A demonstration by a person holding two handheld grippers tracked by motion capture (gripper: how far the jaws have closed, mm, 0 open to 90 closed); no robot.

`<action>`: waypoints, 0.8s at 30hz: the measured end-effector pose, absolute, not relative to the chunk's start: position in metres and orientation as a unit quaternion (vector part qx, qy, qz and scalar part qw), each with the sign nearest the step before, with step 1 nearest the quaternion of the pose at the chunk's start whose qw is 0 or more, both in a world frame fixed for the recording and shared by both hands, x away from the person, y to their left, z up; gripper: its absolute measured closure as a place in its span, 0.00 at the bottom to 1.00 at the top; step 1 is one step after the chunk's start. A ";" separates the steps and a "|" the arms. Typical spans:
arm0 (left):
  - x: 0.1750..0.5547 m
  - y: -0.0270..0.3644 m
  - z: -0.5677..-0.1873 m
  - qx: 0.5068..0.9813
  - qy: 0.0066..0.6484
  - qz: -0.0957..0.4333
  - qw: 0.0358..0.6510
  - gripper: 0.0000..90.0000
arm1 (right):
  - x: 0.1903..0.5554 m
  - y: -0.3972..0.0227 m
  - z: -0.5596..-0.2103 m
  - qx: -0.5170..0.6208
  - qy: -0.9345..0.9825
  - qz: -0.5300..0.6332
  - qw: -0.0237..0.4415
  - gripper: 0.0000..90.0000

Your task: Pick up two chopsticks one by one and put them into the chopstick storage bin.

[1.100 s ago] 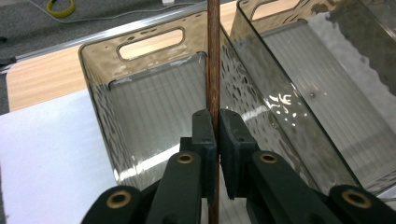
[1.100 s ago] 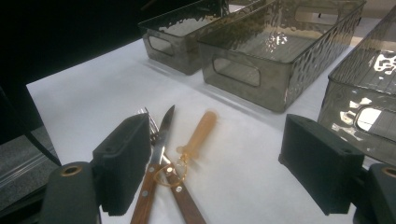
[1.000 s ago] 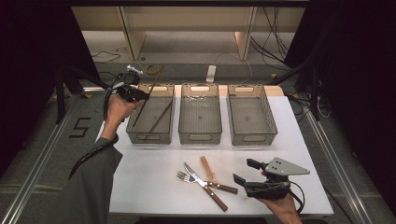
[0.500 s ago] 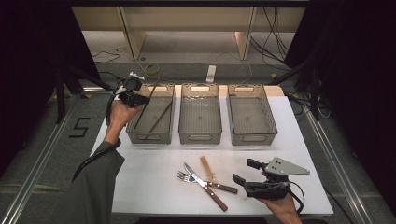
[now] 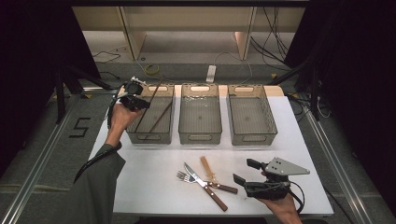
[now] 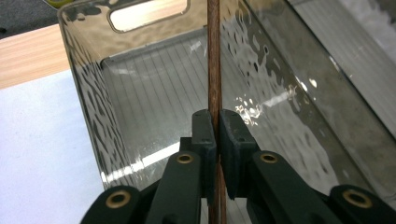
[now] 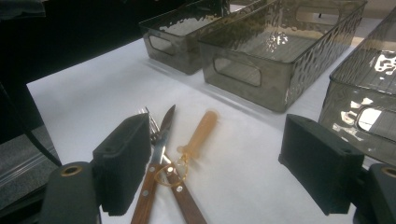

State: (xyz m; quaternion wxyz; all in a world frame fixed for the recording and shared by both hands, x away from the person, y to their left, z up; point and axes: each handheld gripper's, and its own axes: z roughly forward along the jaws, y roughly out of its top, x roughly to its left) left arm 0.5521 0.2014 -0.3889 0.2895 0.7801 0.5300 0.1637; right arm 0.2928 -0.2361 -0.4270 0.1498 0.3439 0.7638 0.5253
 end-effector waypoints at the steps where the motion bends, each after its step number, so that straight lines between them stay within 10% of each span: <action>1: 0.553 0.201 -0.390 0.781 0.531 0.162 0.285 0.93 | 0.293 -0.236 -0.427 0.344 0.764 0.525 0.150 0.28; 24: 0.504 0.198 -0.362 0.754 0.526 0.108 0.379 0.34 | 0.295 -0.234 -0.426 0.352 0.772 0.509 0.143 0.28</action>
